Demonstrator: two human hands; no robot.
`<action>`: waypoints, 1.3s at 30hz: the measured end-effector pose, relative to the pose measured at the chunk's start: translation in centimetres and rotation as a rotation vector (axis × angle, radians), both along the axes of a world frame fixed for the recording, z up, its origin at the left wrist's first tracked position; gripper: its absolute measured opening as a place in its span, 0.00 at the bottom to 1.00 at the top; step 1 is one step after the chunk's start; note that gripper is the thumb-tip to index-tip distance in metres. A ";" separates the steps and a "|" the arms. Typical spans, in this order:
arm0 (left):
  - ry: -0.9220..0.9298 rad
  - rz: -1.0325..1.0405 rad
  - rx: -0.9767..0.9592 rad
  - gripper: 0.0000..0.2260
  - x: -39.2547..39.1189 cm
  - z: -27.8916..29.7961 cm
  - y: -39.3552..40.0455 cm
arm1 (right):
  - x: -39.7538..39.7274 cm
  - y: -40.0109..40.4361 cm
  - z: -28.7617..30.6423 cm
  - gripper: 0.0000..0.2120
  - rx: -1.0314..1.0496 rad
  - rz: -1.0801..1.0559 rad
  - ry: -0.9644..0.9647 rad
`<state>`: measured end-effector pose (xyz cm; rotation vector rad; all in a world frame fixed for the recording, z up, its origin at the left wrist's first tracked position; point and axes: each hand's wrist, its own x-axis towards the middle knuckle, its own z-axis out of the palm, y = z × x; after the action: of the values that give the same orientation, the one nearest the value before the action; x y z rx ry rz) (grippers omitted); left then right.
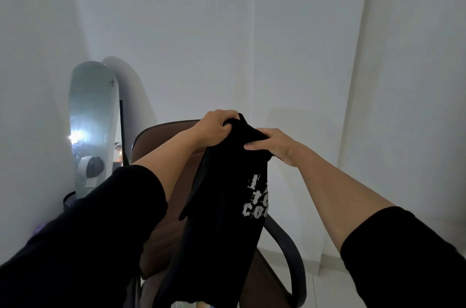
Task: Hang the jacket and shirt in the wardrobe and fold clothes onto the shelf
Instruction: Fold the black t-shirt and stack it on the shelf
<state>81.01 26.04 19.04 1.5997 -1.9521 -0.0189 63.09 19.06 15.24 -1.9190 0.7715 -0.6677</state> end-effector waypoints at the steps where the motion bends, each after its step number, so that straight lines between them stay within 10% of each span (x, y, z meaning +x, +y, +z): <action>1: -0.018 -0.001 0.008 0.13 0.5 -0.2 0.1 | -0.1 0.2 0.1 0.14 0.038 0.026 0.002; 8: -0.192 -0.002 0.071 0.23 3.1 -2.6 1.5 | -0.5 0.3 1.4 0.05 -0.025 -0.047 -0.054; 22: -0.388 0.048 0.049 0.34 4.2 -4.4 3.5 | -3.2 -0.1 2.2 0.25 0.098 0.129 -0.060; 28: -0.527 0.062 0.097 0.16 3.8 -2.9 3.4 | -3.5 0.0 2.2 0.25 -0.093 0.028 0.297; 35: -0.366 0.307 0.187 0.24 3.2 -2.9 2.5 | -2.1 0.6 1.9 0.31 -0.285 -0.128 0.395; 39: -0.051 0.410 0.192 0.12 1.1 -1.9 2.5 | -1.3 0.9 2.1 0.30 -0.259 -0.155 0.270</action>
<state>82.10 28.53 17.12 2.1202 -1.6636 -0.0002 61.76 20.00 17.33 -2.2327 1.0540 -0.6336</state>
